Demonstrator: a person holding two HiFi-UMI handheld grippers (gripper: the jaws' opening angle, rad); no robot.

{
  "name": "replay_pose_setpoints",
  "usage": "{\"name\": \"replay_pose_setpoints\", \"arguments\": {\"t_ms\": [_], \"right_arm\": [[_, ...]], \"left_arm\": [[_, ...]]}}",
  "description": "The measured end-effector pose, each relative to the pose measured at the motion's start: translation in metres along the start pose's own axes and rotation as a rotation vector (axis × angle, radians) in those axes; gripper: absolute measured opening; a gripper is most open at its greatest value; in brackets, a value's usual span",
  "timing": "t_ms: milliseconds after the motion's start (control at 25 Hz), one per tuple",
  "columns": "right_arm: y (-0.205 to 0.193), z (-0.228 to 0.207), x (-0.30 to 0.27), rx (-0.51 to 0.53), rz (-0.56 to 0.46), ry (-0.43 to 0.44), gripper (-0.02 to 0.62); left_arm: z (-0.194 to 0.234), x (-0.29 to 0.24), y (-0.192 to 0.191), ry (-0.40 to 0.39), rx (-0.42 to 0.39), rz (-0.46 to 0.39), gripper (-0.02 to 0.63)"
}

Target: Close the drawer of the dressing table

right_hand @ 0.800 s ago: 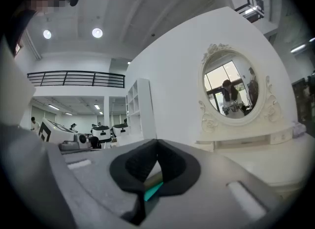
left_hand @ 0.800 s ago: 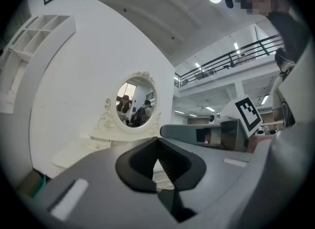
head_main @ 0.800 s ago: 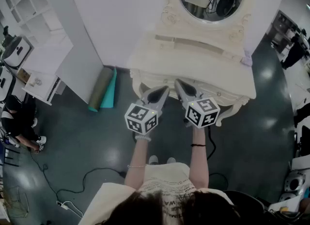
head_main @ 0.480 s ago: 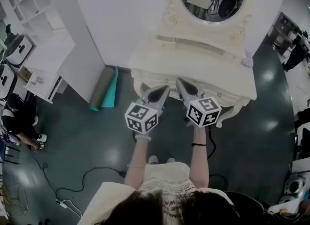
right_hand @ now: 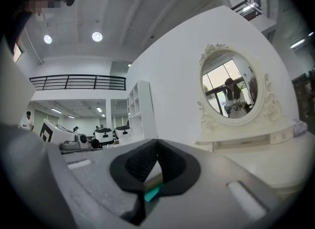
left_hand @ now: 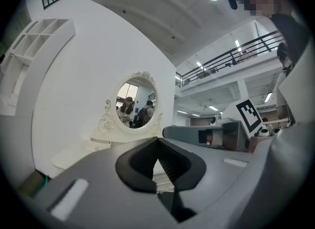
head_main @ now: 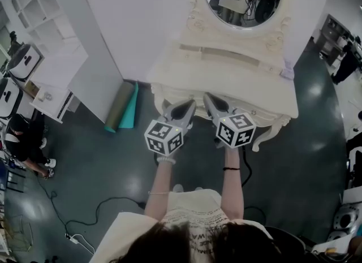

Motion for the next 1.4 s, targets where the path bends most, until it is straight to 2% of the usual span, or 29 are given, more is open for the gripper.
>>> {"name": "replay_pose_setpoints", "arguments": {"t_ms": [200, 480, 1400], "right_arm": [[-0.008, -0.011, 0.005, -0.036, 0.008, 0.015, 0.003], [-0.012, -0.023, -0.003, -0.046, 0.020, 0.026, 0.003], [-0.027, -0.058, -0.128, -0.073, 0.059, 0.011, 0.003]], "left_arm": [[-0.011, -0.009, -0.006, 0.015, 0.000, 0.014, 0.000], [-0.003, -0.019, -0.012, 0.037, 0.019, 0.025, 0.000], [0.124, -0.062, -0.017, 0.034, 0.053, 0.038, 0.000]]}}
Point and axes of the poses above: the fingertips, and each gripper's own axes: x backward along the fingers, z to its left, y out of its top, the point moved 6 cm from there along x, backward along the fingers, and after that the axes turned 2 degrees about -x, right-handed, at the moved point
